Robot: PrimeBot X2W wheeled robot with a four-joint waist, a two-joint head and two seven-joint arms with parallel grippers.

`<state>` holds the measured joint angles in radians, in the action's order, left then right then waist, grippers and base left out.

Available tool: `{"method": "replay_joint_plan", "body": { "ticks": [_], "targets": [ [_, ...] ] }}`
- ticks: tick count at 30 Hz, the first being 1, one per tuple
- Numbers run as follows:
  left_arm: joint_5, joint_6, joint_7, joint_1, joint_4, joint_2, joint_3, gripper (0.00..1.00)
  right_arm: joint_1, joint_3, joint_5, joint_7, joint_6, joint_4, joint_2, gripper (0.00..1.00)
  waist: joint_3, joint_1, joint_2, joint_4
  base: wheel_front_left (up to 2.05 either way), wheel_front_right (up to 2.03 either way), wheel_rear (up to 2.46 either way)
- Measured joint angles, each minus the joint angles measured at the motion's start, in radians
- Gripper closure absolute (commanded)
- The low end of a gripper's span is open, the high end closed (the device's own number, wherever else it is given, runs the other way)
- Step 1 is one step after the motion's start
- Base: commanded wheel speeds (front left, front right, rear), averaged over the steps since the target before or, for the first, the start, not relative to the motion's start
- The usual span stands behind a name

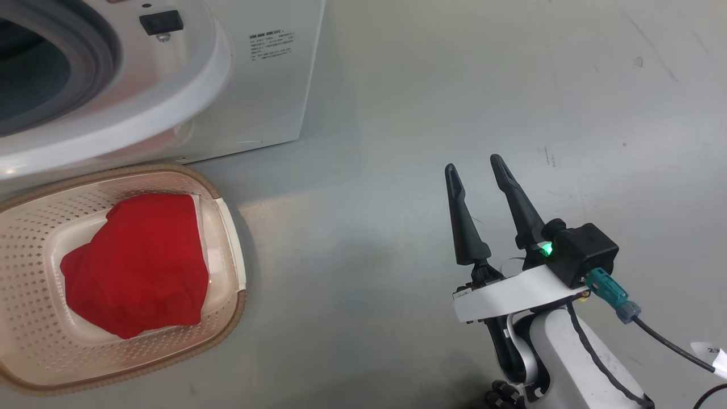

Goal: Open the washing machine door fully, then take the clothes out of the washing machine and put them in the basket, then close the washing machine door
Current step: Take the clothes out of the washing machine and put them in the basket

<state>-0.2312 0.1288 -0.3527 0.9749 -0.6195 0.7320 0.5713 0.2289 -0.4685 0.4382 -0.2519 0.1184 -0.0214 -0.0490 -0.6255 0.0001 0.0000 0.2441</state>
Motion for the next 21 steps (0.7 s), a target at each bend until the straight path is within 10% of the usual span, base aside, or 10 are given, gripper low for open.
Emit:
{"method": "replay_joint_plan", "body": {
  "ticks": [19, 20, 21],
  "targets": [
    [-0.117, 0.000, -0.116, 0.084, -0.075, -0.024, 0.022, 0.01, 0.009, 0.000, 0.000, 0.000, 0.007, 0.015, 0.000, 0.00, -0.031, 0.0000, 0.0000, 0.024, 0.00, 0.00, 0.00],
    [-0.122, 0.000, -0.121, 0.087, -0.079, -0.024, 0.022, 0.46, 0.009, 0.001, 0.000, 0.000, 0.007, 0.015, 0.000, 0.00, -0.033, 0.0000, 0.0000, 0.024, 0.00, 0.00, 0.00],
    [-0.126, 0.001, -0.123, 0.090, -0.083, -0.024, 0.022, 0.68, 0.009, 0.002, 0.000, 0.000, 0.007, 0.015, 0.000, 0.00, -0.035, 0.0000, 0.0000, 0.025, 0.00, 0.00, 0.00]
  ]
}}
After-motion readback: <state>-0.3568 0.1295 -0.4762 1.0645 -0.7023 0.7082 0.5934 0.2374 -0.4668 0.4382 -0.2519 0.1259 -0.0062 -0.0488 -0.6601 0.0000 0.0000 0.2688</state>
